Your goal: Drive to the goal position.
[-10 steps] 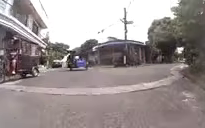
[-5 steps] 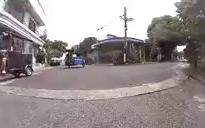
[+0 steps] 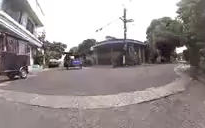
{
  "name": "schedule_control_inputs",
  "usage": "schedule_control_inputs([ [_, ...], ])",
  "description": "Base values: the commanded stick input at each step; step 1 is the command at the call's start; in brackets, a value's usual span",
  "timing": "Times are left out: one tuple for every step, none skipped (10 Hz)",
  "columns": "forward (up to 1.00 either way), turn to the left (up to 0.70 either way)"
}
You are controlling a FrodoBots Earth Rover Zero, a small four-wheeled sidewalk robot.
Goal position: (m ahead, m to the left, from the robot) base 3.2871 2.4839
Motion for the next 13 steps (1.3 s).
schedule_control_inputs([
  [0.70, 0.00],
  [0.70, 0.00],
  [0.70, 0.00],
  [0.70, 0.00],
  [0.70, 0.00],
  [0.70, 0.00],
  [0.70, 0.00],
  [0.70, 0.00],
  [0.70, 0.00],
  [0.70, 0.00],
  [0.70, 0.00],
  [0.70, 0.00],
  [0.70, 0.00],
])
